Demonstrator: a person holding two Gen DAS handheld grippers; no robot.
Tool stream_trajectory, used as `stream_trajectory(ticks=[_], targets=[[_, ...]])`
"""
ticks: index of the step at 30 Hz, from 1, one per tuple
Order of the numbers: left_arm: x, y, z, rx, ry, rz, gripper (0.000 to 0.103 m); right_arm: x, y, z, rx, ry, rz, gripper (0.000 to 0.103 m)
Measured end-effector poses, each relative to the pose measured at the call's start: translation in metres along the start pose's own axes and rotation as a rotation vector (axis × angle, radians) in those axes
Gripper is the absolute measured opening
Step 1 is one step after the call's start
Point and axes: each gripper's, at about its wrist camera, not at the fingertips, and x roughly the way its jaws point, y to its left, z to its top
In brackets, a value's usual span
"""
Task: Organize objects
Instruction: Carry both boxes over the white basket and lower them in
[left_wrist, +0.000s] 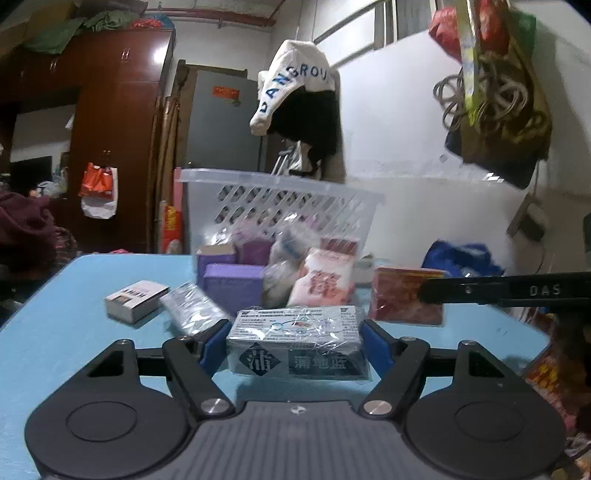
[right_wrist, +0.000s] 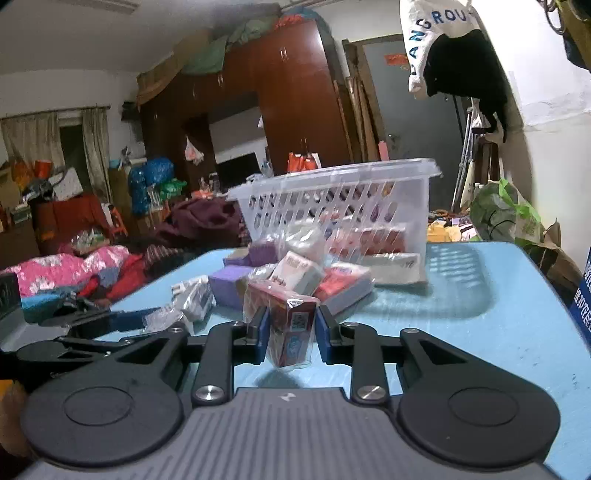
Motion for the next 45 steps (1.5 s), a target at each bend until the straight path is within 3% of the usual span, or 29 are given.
stream_trajectory(ticks=[5, 10, 13, 16, 19, 21, 23, 25, 28, 32, 39, 45], targets=[[0.003, 0.004, 0.037, -0.046, -0.061, -0.067, 0.078, -0.008, -0.010, 0.033, 0.001, -0.066, -0.012, 0.029], [0.038, 0.024, 0.134, -0.101, -0.129, -0.093, 0.078, 0.025, -0.009, 0.120, -0.082, -0.131, -0.085, 0.029], [0.091, 0.037, 0.186, -0.139, -0.045, -0.069, 0.078, 0.072, -0.016, 0.160, -0.109, -0.060, -0.131, 0.029], [0.138, 0.047, 0.202, -0.162, 0.044, -0.013, 0.078, 0.116, -0.025, 0.171, -0.123, 0.038, -0.162, 0.029], [0.165, 0.055, 0.201, -0.184, 0.102, -0.027, 0.079, 0.131, -0.028, 0.165, -0.127, 0.073, -0.148, 0.033], [0.175, 0.059, 0.197, -0.193, 0.132, -0.028, 0.082, 0.125, -0.027, 0.159, -0.122, 0.044, -0.161, 0.045], [0.173, 0.064, 0.193, -0.184, 0.146, 0.003, 0.087, 0.105, -0.026, 0.153, -0.114, -0.013, -0.161, 0.086], [0.159, 0.066, 0.188, -0.178, 0.137, 0.010, 0.087, 0.079, -0.025, 0.139, -0.097, -0.059, -0.136, 0.103], [0.126, 0.067, 0.171, -0.166, 0.091, 0.004, 0.093, 0.060, -0.029, 0.113, -0.100, -0.055, -0.126, 0.103], [0.083, 0.065, 0.128, -0.151, 0.067, 0.022, 0.093, 0.056, -0.027, 0.062, -0.053, 0.031, -0.052, 0.103], [0.056, 0.070, 0.060, -0.159, 0.175, 0.093, 0.093, 0.094, 0.019, 0.029, -0.242, 0.158, -0.041, 0.098], [0.065, 0.080, 0.047, -0.181, 0.232, 0.127, 0.092, 0.114, 0.043, 0.018, -0.359, 0.222, -0.097, 0.097]])
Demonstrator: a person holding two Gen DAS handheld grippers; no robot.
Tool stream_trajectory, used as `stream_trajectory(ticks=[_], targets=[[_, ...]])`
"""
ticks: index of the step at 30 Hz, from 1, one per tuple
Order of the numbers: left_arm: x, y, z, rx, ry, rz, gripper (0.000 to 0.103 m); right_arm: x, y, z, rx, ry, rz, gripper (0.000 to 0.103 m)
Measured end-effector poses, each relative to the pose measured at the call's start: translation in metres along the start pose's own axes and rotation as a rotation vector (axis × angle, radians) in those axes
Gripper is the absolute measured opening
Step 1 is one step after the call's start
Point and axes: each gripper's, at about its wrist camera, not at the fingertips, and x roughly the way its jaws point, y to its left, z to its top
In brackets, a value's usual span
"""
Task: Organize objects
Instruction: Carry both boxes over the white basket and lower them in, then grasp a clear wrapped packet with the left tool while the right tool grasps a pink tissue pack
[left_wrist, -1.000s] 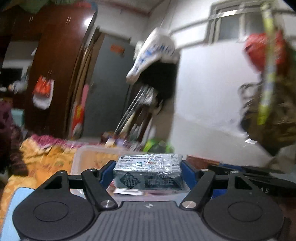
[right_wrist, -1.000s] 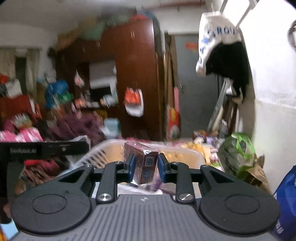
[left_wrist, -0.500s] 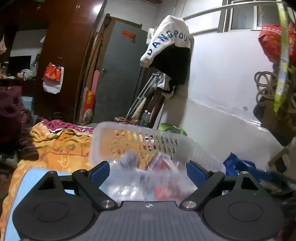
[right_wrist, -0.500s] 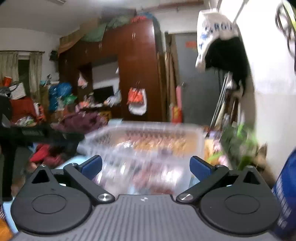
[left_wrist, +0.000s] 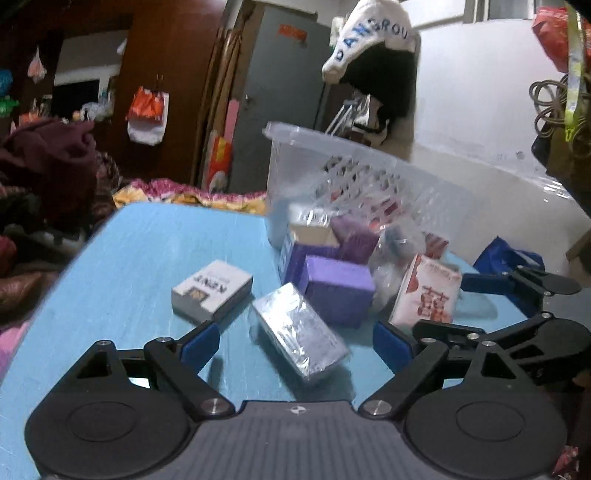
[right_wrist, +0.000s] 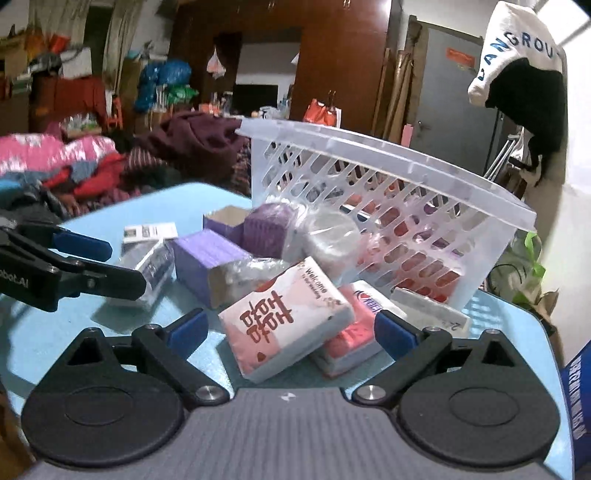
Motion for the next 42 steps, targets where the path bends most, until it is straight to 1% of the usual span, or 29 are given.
stream_trajectory(ticks=[2, 3, 6, 10, 11, 14, 18, 21, 25, 26, 27, 28, 30, 32, 33, 35, 37, 39, 42], targets=[[0.003, -0.002, 0.000, 0.017, 0.019, 0.001, 0.091, 0.001, 0.001, 0.000, -0.007, 0.005, -0.007, 0.081], [0.003, -0.005, -0.001, 0.031, 0.017, 0.007, 0.091, 0.000, 0.000, 0.000, 0.004, 0.007, 0.001, 0.081], [0.002, -0.010, -0.008, 0.071, 0.019, 0.039, 0.091, -0.005, -0.007, -0.004, 0.029, -0.001, 0.017, 0.076], [0.005, -0.009, -0.009, 0.065, 0.035, 0.041, 0.091, -0.014, -0.022, -0.008, 0.125, -0.044, 0.050, 0.059], [0.005, -0.009, -0.009, 0.065, 0.036, 0.041, 0.091, -0.015, -0.026, -0.008, 0.151, -0.049, 0.062, 0.057], [0.006, -0.013, -0.010, 0.087, 0.043, 0.056, 0.091, -0.018, -0.033, -0.017, 0.199, -0.059, 0.089, 0.057], [0.007, -0.021, -0.012, 0.126, 0.049, 0.078, 0.091, -0.020, -0.038, -0.022, 0.221, -0.070, 0.112, 0.057], [0.006, -0.026, -0.014, 0.154, 0.052, 0.085, 0.091, -0.020, -0.038, -0.022, 0.221, -0.068, 0.122, 0.059], [0.007, -0.036, -0.016, 0.213, 0.057, 0.123, 0.090, -0.018, -0.036, -0.022, 0.204, -0.056, 0.142, 0.064], [0.007, -0.038, -0.017, 0.225, 0.056, 0.127, 0.087, -0.017, -0.035, -0.021, 0.200, -0.054, 0.146, 0.064], [0.006, -0.039, -0.018, 0.234, 0.055, 0.129, 0.081, -0.017, -0.035, -0.022, 0.199, -0.054, 0.146, 0.064], [0.006, -0.039, -0.019, 0.240, 0.054, 0.133, 0.078, -0.017, -0.035, -0.022, 0.198, -0.054, 0.147, 0.063], [0.004, -0.037, -0.020, 0.231, 0.043, 0.124, 0.064, -0.017, -0.035, -0.022, 0.195, -0.054, 0.153, 0.063], [0.002, -0.035, -0.020, 0.226, 0.029, 0.123, 0.057, -0.018, -0.035, -0.022, 0.196, -0.061, 0.152, 0.060], [0.001, -0.034, -0.020, 0.219, 0.025, 0.119, 0.056, -0.019, -0.036, -0.023, 0.202, -0.066, 0.154, 0.058], [-0.003, -0.033, -0.021, 0.206, -0.001, 0.102, 0.055, -0.022, -0.040, -0.026, 0.222, -0.087, 0.164, 0.051], [-0.009, -0.030, -0.022, 0.188, -0.039, 0.083, 0.054, -0.026, -0.044, -0.028, 0.242, -0.099, 0.176, 0.048], [-0.013, -0.027, -0.023, 0.165, -0.060, 0.054, 0.054, -0.031, -0.045, -0.030, 0.249, -0.104, 0.182, 0.045], [-0.019, -0.029, -0.026, 0.166, -0.103, 0.040, 0.054, -0.041, -0.047, -0.032, 0.254, -0.117, 0.192, 0.040]])
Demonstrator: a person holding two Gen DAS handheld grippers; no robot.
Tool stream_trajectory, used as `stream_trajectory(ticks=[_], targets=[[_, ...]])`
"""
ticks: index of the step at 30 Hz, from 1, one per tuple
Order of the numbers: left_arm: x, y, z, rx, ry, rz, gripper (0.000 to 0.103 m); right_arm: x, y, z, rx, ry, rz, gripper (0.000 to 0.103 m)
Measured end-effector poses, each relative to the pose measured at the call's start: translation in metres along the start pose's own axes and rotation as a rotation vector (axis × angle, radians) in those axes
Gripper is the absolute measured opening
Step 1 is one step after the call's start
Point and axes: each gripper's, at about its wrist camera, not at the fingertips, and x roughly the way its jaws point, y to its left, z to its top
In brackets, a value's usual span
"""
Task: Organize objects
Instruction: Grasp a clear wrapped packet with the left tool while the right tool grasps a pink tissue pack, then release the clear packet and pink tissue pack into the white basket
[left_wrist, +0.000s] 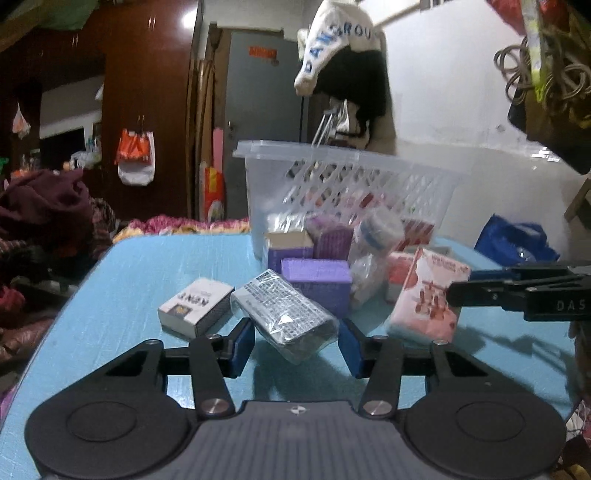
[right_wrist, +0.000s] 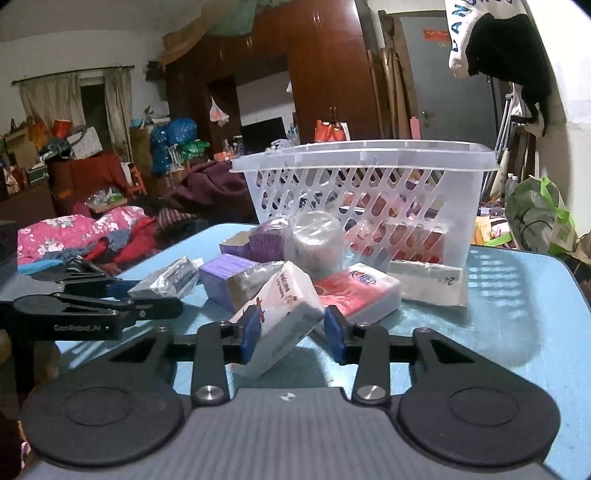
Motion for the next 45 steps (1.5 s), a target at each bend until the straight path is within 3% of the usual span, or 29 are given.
stream_trajectory(ticks=[7, 9, 12, 14, 17, 19, 22, 28, 31, 34, 36, 39, 41, 43, 45], targets=[[0.000, -0.012, -0.006, 0.042, -0.005, -0.036, 0.053, -0.002, 0.006, 0.002, -0.002, 0.010, 0.016, 0.038], [0.003, -0.013, -0.007, 0.045, 0.010, -0.037, 0.053, 0.002, 0.005, 0.003, 0.000, 0.024, 0.027, 0.043], [0.003, -0.012, -0.008, 0.034, 0.016, -0.044, 0.053, 0.015, 0.001, 0.007, 0.026, 0.064, 0.000, 0.059], [0.002, -0.010, -0.009, 0.025, 0.010, -0.045, 0.053, 0.022, 0.006, 0.005, -0.001, 0.087, -0.012, 0.075], [0.002, -0.007, -0.010, 0.015, 0.013, -0.048, 0.053, 0.028, 0.022, 0.003, -0.076, 0.096, -0.026, 0.087], [0.002, -0.003, -0.010, -0.001, 0.015, -0.058, 0.053, 0.034, 0.035, 0.001, -0.151, 0.117, -0.062, 0.088], [0.002, -0.002, -0.010, -0.006, 0.009, -0.059, 0.054, 0.040, 0.049, -0.002, -0.230, 0.148, -0.131, 0.080], [-0.014, 0.001, -0.006, -0.024, -0.083, -0.081, 0.053, 0.005, 0.050, 0.004, -0.211, 0.038, -0.163, 0.078], [-0.021, 0.000, 0.026, -0.023, -0.153, -0.110, 0.053, -0.019, 0.040, 0.040, -0.159, -0.088, -0.163, 0.078], [-0.010, -0.005, 0.091, -0.029, -0.204, -0.123, 0.053, -0.023, 0.021, 0.099, -0.123, -0.168, -0.180, 0.079], [0.013, -0.009, 0.138, -0.050, -0.181, -0.125, 0.053, -0.002, 0.006, 0.135, -0.118, -0.122, -0.233, 0.079], [0.056, -0.015, 0.185, -0.057, -0.099, -0.112, 0.054, 0.032, -0.012, 0.155, -0.119, -0.029, -0.271, 0.080], [0.085, -0.017, 0.194, -0.056, -0.010, -0.131, 0.055, 0.045, -0.019, 0.154, -0.133, -0.012, -0.294, 0.083], [0.102, -0.015, 0.191, -0.069, 0.041, -0.140, 0.065, 0.044, -0.022, 0.152, -0.114, -0.011, -0.300, 0.092], [0.100, -0.009, 0.183, -0.076, 0.028, -0.107, 0.080, 0.023, -0.021, 0.143, -0.092, -0.058, -0.273, 0.103]])
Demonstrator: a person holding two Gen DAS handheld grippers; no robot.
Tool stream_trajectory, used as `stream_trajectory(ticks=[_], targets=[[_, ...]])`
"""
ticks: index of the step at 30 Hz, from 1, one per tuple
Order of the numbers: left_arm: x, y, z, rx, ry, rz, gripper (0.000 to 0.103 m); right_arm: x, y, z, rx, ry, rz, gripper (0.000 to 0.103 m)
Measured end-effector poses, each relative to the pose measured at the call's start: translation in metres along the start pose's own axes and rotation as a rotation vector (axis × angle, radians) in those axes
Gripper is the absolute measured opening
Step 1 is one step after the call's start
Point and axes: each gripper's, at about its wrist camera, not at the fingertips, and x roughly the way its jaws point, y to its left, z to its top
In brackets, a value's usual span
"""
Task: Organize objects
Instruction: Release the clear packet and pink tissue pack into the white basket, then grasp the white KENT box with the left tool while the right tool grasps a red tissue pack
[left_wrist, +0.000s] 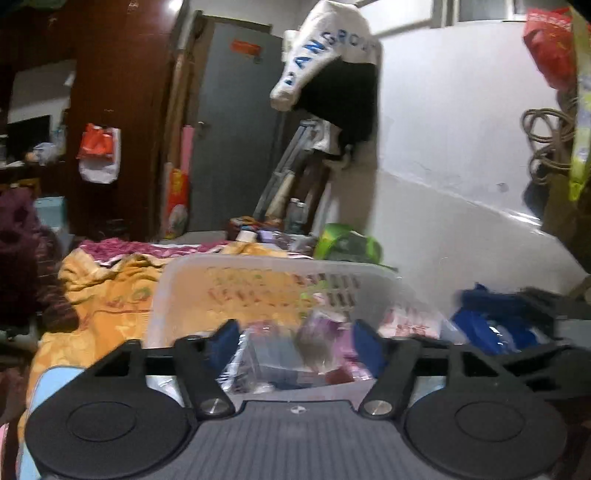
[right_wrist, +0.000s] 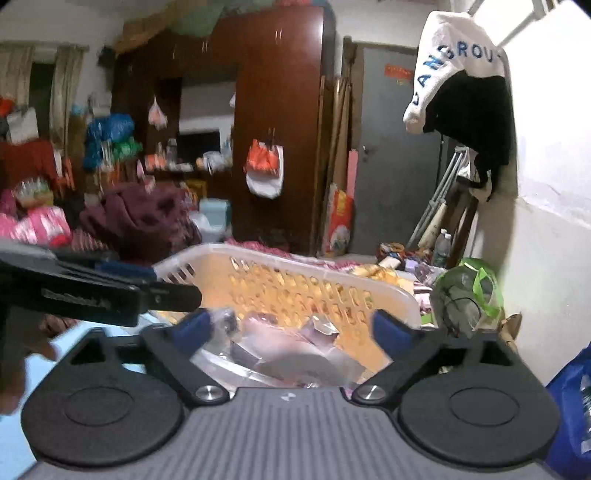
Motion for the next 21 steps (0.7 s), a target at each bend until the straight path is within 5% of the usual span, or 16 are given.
stream_trajectory(ticks=[4, 6, 9, 13, 18, 21], targets=[[-0.039, 0.014, -0.025, 0.003, -0.085, -0.005, 0.096, -0.046, 0.004, -0.031, 0.023, -0.074, 0.042, 0.103], [-0.063, 0.022, -0.046, 0.037, -0.091, 0.014, 0.101, -0.048, 0.008, -0.059, 0.005, -0.005, 0.058, 0.103], [-0.077, 0.037, -0.079, 0.045, -0.015, 0.110, 0.101, -0.027, 0.017, -0.095, -0.010, 0.125, 0.076, 0.103], [-0.070, 0.068, -0.107, -0.038, 0.090, 0.083, 0.099, 0.006, 0.027, -0.114, -0.038, 0.227, 0.090, 0.103], [-0.056, 0.081, -0.122, -0.022, 0.156, 0.111, 0.099, 0.027, 0.031, -0.115, -0.036, 0.271, 0.106, 0.103], [-0.053, 0.082, -0.132, -0.012, 0.194, 0.107, 0.097, 0.031, 0.037, -0.117, -0.049, 0.270, 0.098, 0.094]])
